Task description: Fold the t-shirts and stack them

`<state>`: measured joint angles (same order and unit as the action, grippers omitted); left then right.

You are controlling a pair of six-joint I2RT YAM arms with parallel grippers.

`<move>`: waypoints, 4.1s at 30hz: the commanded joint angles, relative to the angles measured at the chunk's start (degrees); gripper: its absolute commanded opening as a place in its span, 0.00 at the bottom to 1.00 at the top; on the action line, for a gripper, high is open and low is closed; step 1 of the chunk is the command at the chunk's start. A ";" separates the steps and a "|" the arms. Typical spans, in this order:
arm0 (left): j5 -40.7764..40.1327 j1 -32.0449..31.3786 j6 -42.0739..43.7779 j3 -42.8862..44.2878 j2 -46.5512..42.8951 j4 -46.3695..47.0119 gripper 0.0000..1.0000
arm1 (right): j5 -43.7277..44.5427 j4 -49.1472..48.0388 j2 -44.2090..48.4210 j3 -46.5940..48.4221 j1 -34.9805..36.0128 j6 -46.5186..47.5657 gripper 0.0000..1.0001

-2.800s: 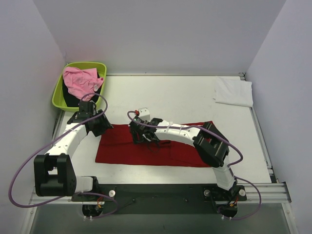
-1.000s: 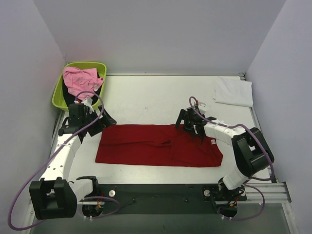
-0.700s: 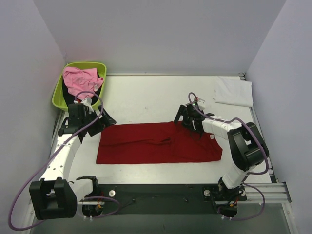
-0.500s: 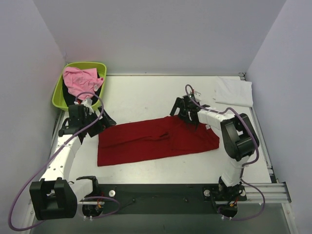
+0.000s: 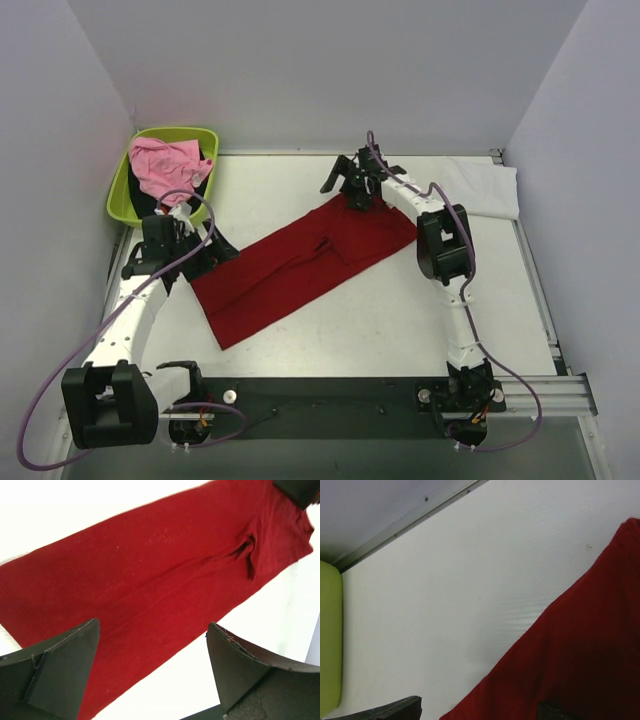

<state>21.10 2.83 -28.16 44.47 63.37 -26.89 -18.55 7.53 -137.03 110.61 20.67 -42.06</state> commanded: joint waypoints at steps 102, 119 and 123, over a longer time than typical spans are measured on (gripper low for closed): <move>-16.80 -38.87 -15.08 4.14 -17.24 -5.45 0.98 | -12.74 -23.69 38.95 -59.36 2.62 -2.58 1.00; -13.46 -33.69 -13.68 2.38 -12.84 -1.58 0.97 | -14.76 -25.02 26.82 -54.10 2.89 -1.00 1.00; -12.05 -31.66 -12.80 2.38 -11.96 -1.50 0.98 | -16.25 -23.09 22.00 -48.48 3.06 -0.21 1.00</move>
<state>7.03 -30.63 -42.74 46.35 50.85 -31.75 -36.29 -18.68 -109.36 58.85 23.16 -44.97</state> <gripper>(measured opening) 0.975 0.999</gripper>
